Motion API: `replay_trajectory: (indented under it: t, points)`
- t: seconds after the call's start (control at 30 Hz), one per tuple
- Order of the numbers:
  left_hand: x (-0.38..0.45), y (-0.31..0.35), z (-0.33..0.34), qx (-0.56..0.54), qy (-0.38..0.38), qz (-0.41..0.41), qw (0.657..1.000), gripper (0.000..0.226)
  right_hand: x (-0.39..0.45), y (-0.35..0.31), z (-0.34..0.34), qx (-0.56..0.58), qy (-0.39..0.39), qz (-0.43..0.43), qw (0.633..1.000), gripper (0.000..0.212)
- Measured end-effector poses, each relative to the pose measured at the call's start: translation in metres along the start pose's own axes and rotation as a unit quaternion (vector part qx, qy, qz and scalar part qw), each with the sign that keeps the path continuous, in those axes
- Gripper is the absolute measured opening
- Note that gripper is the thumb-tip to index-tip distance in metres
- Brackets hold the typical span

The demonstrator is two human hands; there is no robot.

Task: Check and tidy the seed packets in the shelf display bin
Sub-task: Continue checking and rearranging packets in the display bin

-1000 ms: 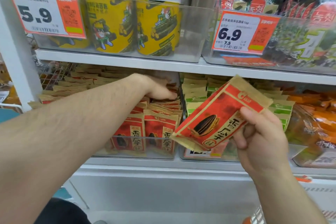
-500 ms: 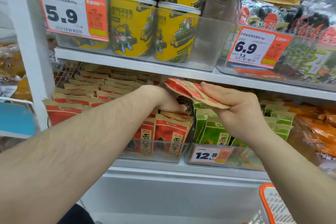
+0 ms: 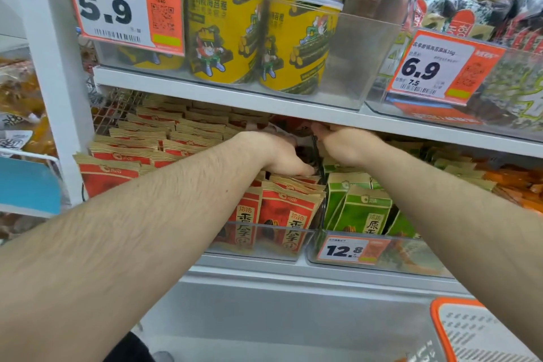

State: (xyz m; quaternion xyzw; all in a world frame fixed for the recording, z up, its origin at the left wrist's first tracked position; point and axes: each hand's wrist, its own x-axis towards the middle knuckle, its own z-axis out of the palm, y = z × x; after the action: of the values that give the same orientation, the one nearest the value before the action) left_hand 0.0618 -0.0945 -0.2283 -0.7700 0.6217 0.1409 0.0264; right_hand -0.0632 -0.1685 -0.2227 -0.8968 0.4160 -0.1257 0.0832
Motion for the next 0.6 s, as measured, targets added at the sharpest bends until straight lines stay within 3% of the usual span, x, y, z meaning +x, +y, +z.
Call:
replay_trajectory:
  t: [0.23,0.37,0.5,0.6]
  points:
    - [0.012,-0.004,0.007,0.010,0.020,0.003,1.000,0.080,-0.018,0.002,-0.001,-0.112,0.040,-0.062,0.991,0.039]
    - [0.006,-0.004,0.005,0.016,0.066,0.004,0.998,0.073,0.000,0.000,0.004,-0.143,0.038,-0.027,0.989,0.041]
    - [-0.036,-0.012,0.010,0.085,0.184,0.086,0.975,0.056,0.033,-0.003,0.016,-0.069,-0.007,-0.015,0.997,0.039]
    - [-0.070,-0.021,0.029,0.047,0.244,0.147,0.957,0.045,0.047,-0.003,0.020,-0.051,-0.028,-0.031,0.998,0.036]
